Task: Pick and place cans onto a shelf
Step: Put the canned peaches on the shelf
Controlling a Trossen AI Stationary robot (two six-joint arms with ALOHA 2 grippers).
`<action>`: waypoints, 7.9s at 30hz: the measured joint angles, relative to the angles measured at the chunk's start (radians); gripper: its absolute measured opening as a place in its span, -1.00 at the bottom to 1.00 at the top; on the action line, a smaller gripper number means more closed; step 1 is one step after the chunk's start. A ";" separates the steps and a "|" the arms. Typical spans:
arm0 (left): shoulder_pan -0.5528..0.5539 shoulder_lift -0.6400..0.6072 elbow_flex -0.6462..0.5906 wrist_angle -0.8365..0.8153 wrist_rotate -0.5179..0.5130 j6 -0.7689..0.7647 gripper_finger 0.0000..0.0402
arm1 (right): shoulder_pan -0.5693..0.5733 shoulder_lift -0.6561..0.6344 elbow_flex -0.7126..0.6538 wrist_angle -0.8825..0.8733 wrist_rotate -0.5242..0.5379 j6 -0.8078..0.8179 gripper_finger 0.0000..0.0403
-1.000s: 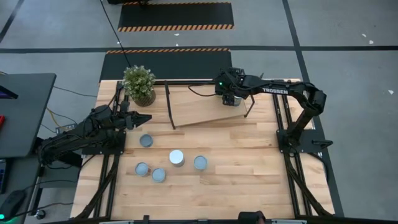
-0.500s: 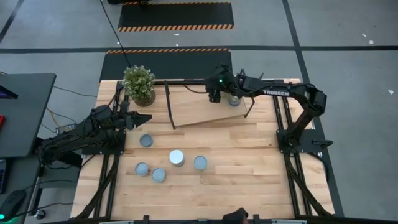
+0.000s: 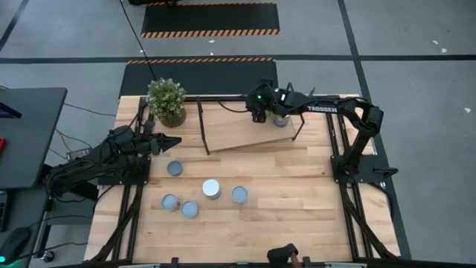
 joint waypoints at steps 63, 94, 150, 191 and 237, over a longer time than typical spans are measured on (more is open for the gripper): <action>-0.001 0.019 0.000 0.050 0.015 0.064 -0.16 | 0.672 0.411 0.478 -0.070 -0.317 0.693 0.97; -0.012 0.019 0.000 0.034 0.015 0.060 -0.16 | 0.628 0.473 0.451 -0.085 -0.352 0.623 0.92; -0.012 0.019 0.000 0.036 0.029 0.034 -0.16 | 0.045 0.127 0.261 -0.528 -0.477 0.394 0.58; -0.011 0.019 0.000 0.043 0.029 0.025 -0.16 | 0.149 -0.027 0.164 -0.371 -0.208 0.193 0.84; -0.011 0.019 0.000 0.051 0.029 0.025 -0.16 | 0.170 0.048 0.121 -0.087 0.060 0.005 0.73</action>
